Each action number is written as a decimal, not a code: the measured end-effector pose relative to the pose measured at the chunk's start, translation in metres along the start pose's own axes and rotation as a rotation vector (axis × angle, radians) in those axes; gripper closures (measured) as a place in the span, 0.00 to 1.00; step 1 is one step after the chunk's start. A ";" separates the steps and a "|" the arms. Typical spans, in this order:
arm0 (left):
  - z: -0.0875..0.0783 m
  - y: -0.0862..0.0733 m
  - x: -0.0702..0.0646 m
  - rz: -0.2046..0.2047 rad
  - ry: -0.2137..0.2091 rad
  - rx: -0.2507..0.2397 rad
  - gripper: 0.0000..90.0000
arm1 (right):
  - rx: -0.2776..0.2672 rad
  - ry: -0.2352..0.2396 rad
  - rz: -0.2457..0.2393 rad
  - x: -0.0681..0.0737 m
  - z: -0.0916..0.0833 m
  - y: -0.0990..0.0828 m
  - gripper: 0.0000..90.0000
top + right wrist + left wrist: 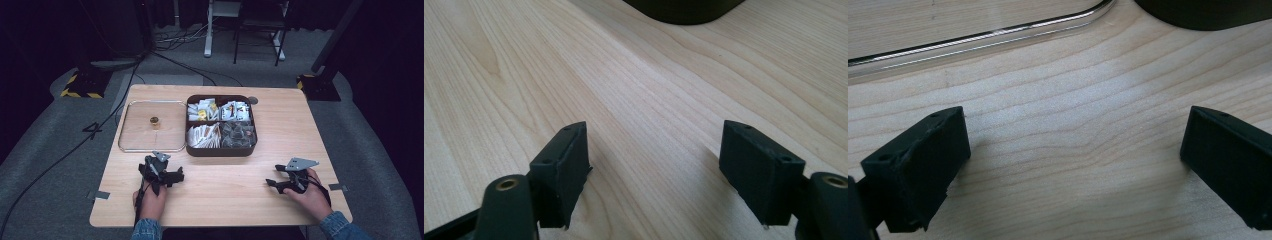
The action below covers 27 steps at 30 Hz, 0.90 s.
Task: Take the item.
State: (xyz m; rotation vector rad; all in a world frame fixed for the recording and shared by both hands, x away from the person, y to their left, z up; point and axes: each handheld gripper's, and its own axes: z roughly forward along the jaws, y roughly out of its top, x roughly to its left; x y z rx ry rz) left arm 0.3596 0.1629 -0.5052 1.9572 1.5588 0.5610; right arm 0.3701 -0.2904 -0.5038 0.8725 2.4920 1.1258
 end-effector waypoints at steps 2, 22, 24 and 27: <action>0.000 0.000 0.000 0.000 0.000 0.000 0.00 | 0.000 0.001 -0.002 0.000 0.001 0.001 0.31; 0.001 0.001 -0.001 -0.003 0.001 -0.002 0.00 | 0.001 0.014 -0.015 0.000 0.003 0.003 0.33; 0.001 0.001 -0.001 -0.002 0.000 0.000 0.00 | -0.001 0.018 -0.017 0.000 0.003 0.003 0.35; 0.001 0.001 -0.001 0.005 0.001 0.002 0.00 | -0.005 0.020 -0.015 -0.001 0.002 0.003 0.38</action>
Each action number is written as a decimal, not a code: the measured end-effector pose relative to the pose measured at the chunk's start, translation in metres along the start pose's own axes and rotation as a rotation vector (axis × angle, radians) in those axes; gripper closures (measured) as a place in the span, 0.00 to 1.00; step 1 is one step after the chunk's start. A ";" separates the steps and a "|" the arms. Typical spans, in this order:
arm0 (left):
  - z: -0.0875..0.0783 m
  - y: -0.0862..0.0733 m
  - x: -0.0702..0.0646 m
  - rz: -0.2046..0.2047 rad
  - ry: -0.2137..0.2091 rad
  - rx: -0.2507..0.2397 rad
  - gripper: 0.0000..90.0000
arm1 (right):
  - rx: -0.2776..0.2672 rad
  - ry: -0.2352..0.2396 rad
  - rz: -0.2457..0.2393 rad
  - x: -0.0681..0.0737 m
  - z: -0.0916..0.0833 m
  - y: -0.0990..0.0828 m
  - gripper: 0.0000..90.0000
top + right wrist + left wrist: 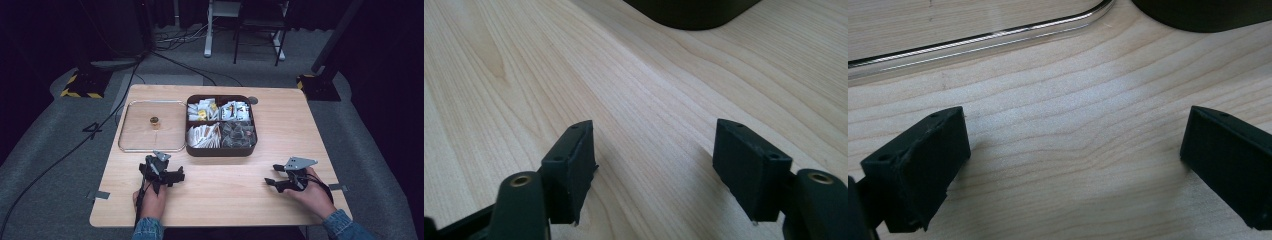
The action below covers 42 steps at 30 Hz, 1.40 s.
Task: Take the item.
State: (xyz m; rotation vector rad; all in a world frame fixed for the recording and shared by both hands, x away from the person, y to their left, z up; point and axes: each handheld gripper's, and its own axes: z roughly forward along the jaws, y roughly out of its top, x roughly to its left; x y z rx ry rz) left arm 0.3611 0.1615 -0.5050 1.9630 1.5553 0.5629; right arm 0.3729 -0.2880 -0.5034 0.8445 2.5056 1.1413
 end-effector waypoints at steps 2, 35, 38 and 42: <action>0.000 0.000 0.000 -0.003 -0.001 0.001 0.00 | 0.006 -0.002 0.008 -0.001 -0.001 0.001 0.44; 0.001 0.001 0.000 -0.002 0.001 -0.003 0.00 | -0.078 0.033 0.050 -0.021 -0.034 0.096 0.38; 0.001 0.001 0.000 -0.002 0.000 -0.003 0.00 | -0.070 0.029 0.037 -0.025 -0.033 0.107 0.39; 0.001 0.001 0.000 -0.005 0.005 -0.003 0.00 | -0.065 0.026 0.024 -0.032 -0.028 0.122 0.38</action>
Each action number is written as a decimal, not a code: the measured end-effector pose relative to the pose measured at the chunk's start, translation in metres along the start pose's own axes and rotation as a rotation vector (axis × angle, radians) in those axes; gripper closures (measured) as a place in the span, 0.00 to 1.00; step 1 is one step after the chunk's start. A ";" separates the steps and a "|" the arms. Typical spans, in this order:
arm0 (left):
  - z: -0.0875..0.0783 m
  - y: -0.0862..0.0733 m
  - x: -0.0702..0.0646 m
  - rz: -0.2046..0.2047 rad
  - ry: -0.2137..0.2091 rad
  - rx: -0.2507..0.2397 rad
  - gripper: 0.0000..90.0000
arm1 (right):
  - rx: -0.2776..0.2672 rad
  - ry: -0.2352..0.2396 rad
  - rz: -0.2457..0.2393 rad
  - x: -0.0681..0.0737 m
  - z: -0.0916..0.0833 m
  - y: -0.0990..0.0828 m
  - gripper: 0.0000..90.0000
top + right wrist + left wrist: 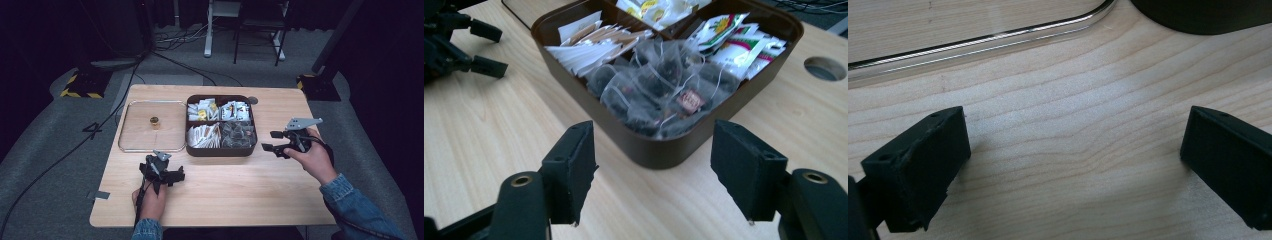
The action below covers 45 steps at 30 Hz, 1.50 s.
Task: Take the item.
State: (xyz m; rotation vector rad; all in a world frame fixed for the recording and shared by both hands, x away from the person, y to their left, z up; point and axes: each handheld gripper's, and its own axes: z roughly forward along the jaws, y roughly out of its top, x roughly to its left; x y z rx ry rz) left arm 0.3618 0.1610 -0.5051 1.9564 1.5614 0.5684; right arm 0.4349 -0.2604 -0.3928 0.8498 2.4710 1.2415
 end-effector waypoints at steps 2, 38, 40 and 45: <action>-0.001 -0.001 0.000 -0.004 -0.004 0.001 0.00 | 0.000 0.001 -0.001 -0.005 0.004 0.008 0.38; 0.001 0.001 0.004 0.029 -0.030 0.001 0.00 | 0.048 -0.079 0.063 -0.071 0.100 0.097 0.47; 0.001 0.001 0.004 0.029 -0.030 0.002 0.00 | 0.053 -0.087 0.083 -0.074 0.106 0.098 0.48; 0.001 0.001 0.004 0.028 -0.030 0.000 0.00 | 0.053 -0.092 0.136 -0.080 0.122 0.098 0.50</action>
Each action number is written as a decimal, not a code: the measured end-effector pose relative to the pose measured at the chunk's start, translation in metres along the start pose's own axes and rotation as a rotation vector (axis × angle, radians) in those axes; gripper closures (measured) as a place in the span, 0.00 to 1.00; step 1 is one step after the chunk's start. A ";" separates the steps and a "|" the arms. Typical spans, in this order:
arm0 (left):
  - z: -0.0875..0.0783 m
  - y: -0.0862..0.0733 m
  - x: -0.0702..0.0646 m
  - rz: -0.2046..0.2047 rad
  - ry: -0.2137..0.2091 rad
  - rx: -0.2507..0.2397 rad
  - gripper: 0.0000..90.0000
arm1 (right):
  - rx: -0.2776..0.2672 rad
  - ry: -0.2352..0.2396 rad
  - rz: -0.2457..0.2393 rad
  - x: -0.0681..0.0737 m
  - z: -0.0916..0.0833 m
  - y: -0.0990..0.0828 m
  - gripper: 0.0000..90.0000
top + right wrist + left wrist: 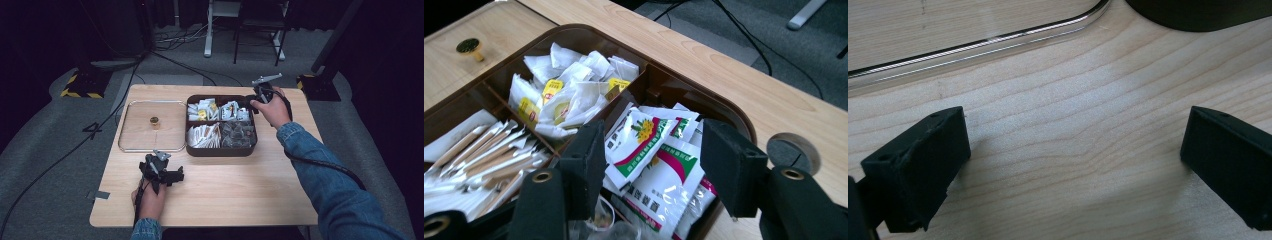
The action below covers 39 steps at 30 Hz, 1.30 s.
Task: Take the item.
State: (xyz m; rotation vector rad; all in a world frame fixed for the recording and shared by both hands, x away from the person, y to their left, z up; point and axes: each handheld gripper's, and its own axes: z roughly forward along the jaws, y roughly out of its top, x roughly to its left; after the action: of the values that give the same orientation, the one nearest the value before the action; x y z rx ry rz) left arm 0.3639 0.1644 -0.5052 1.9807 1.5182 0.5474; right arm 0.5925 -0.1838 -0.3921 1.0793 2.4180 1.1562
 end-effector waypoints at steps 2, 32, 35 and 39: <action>0.000 0.000 0.000 0.000 0.000 0.000 0.00 | 0.014 -0.002 0.008 -0.001 0.008 -0.001 0.50; 0.000 0.000 0.000 -0.001 0.000 0.000 0.00 | 0.097 0.020 0.021 0.021 0.057 -0.006 0.69; 0.000 0.000 0.000 -0.001 0.000 0.000 0.00 | 0.103 0.012 0.006 0.025 0.061 -0.004 0.71; 0.000 0.000 0.000 0.000 0.003 0.000 0.00 | 0.110 -0.004 0.025 0.028 0.067 -0.002 0.77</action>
State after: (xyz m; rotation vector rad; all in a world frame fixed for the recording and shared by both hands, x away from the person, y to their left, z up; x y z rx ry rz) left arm 0.3639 0.1644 -0.5052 1.9807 1.5201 0.5499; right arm 0.6060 -0.1269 -0.4353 1.1461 2.4981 1.0380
